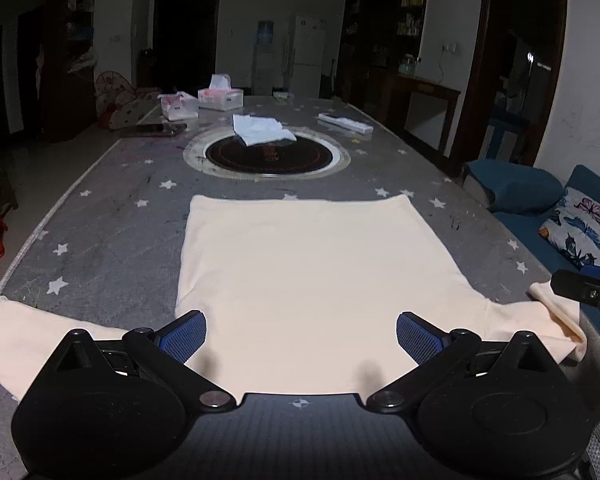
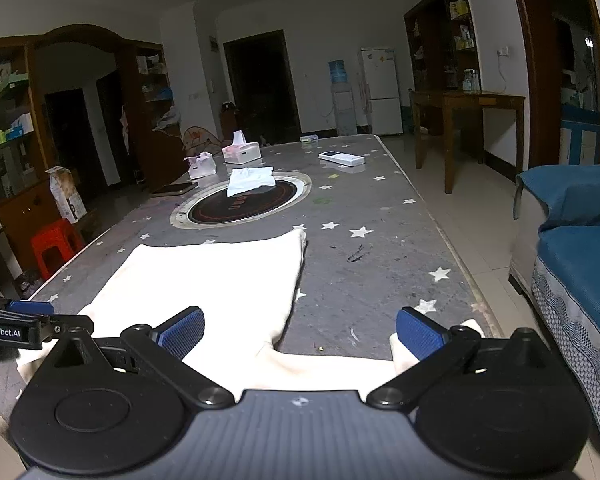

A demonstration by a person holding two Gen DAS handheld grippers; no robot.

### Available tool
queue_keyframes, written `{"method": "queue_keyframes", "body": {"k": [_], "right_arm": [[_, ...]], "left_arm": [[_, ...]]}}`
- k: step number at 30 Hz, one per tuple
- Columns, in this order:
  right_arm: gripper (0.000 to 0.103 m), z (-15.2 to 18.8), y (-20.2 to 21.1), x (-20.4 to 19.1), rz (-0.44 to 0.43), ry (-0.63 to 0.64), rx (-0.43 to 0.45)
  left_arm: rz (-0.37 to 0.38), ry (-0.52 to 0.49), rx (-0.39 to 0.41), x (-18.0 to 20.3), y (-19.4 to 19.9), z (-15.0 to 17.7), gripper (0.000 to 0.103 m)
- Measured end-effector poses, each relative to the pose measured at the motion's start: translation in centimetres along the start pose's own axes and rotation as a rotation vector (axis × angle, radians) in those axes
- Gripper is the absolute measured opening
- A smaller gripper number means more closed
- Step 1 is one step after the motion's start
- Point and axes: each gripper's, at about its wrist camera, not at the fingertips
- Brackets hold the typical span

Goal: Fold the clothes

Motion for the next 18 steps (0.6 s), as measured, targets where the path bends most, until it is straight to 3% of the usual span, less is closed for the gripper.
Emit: {"method": "queue_keyframes", "body": {"k": [10, 18], "right_arm": [[0.103, 0.4, -0.4, 0.9, 0.025, -0.006, -0.044], [0.103, 1.7, -0.1, 2.1, 0.081, 0.046, -0.108]], "left_arm": [[-0.039, 0.007, -0.016, -0.2, -0.1, -0.1, 0.103], [0.057, -0.06, -0.042, 1.3, -0.2, 0.9, 0.094]]}}
Point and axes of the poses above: each gripper's, at about its wrist camera, not at the fingertips, and y roughly against the way its jaws point, x to its right, z to its underside, and after that the axes turned 8 degrees about y, right-handed
